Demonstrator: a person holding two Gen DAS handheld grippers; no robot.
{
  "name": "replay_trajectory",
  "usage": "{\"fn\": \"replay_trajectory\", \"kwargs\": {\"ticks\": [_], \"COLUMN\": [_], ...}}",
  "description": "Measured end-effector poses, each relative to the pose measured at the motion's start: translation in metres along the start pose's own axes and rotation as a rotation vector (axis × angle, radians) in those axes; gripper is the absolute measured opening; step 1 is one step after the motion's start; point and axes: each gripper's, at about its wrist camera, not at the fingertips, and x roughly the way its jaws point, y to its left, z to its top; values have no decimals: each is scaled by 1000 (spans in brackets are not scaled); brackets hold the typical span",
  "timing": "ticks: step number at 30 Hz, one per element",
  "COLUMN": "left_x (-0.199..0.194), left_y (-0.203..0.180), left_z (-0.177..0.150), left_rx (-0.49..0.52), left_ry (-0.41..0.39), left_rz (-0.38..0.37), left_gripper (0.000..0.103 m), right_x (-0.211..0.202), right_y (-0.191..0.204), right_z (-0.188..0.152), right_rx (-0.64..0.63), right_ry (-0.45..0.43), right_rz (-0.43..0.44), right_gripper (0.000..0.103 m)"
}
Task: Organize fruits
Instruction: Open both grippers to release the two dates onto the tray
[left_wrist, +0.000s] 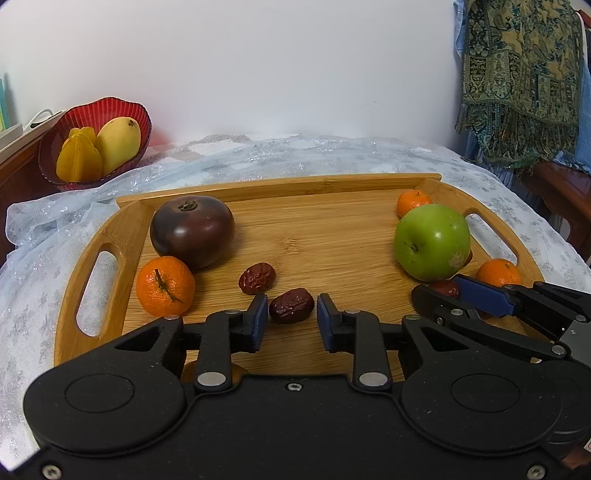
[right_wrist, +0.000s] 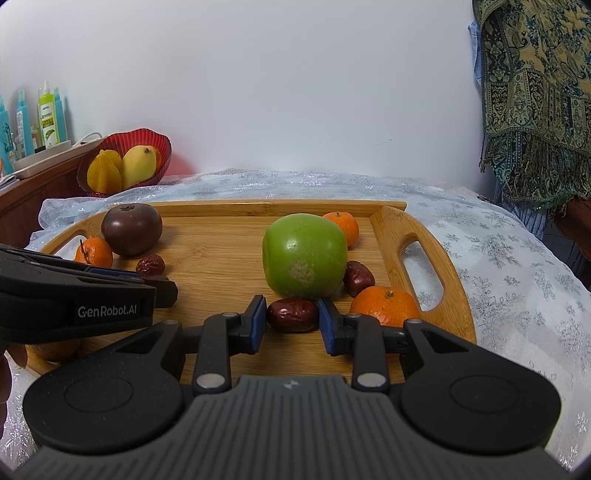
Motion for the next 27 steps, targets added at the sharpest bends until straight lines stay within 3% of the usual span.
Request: {"fn": "replay_trajectory", "kwargs": {"ticks": [7,15,27], "left_x": [-2,-5,-15], "left_y": [0,1,3], "left_z": [0,0,-2], "left_rx": [4,0,1], "left_ry": [-5,-12,-39], "left_rz": [1,-2,4], "left_gripper": [34,41,48], "right_x": [-2,-5,-16], "right_y": [0,2,0], "right_z": [0,-1,-4], "right_rx": [-1,-10,2], "right_ry": [-4,-17,-45], "right_rz": [-4,-7,-5], "right_gripper": [43,55,60]}}
